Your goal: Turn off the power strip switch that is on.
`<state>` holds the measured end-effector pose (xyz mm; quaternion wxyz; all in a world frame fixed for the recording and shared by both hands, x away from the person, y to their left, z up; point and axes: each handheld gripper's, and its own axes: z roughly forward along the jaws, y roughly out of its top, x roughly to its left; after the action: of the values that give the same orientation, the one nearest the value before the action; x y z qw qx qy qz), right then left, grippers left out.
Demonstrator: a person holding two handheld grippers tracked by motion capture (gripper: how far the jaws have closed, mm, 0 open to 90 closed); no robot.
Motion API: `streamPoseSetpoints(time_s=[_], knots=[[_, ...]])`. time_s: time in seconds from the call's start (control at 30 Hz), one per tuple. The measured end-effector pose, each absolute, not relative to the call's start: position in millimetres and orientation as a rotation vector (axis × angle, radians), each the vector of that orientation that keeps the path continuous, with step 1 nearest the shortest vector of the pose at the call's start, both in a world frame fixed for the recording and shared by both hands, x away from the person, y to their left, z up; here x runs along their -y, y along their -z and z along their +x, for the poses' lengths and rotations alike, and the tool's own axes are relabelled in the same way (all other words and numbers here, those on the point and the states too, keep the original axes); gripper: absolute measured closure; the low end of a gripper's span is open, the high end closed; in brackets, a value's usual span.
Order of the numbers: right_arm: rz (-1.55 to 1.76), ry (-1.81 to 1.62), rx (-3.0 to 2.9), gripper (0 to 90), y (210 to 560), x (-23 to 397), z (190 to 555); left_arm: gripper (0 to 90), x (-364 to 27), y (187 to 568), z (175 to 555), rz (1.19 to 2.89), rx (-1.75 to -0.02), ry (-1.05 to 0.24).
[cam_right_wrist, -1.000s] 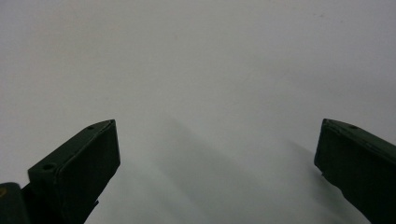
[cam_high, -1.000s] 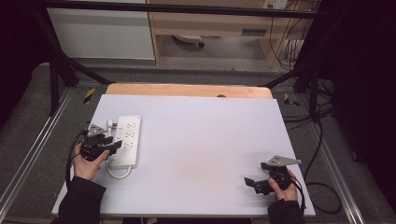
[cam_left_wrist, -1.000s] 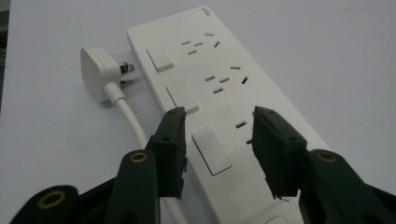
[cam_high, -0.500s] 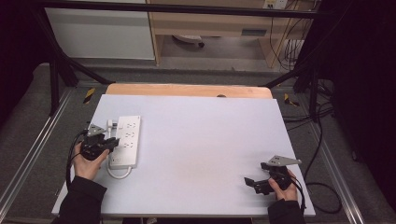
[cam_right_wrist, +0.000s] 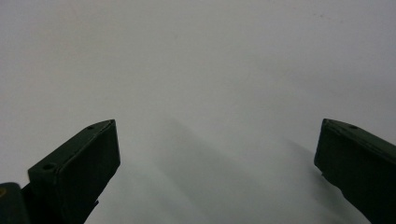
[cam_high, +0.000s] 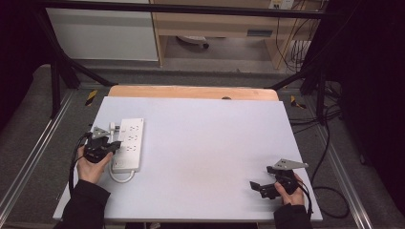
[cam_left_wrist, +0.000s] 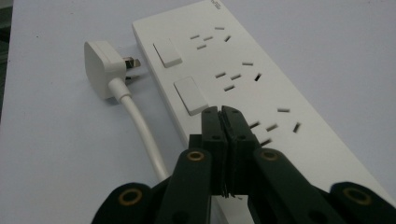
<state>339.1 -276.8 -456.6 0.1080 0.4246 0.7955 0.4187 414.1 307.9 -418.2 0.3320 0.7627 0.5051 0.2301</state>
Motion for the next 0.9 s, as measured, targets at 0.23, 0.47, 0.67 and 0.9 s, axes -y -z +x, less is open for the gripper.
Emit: streamPoseSetpoints(time_s=[0.23, 0.47, 0.67, 0.9], knots=[[1.247, -1.233, -2.339, 0.6, 456.6, 276.9, 339.2, 89.5, -306.5, 420.3, 415.5, 2.010, -1.315, -0.603], [1.252, -1.230, -2.340, 0.6, 456.9, 276.7, 339.3, 89.5, -306.2, 421.9, 416.8, 2.010, -1.315, -0.603], [1.250, -1.230, -2.339, 0.6, 456.8, 276.8, 339.2, 89.5, -306.5, 423.6, 417.8, 2.011, -1.317, -0.607], [1.245, -1.232, -2.336, 0.6, 456.8, 277.2, 339.4, 89.6, -306.5, 424.8, 418.6, 2.008, -1.313, -0.610]])
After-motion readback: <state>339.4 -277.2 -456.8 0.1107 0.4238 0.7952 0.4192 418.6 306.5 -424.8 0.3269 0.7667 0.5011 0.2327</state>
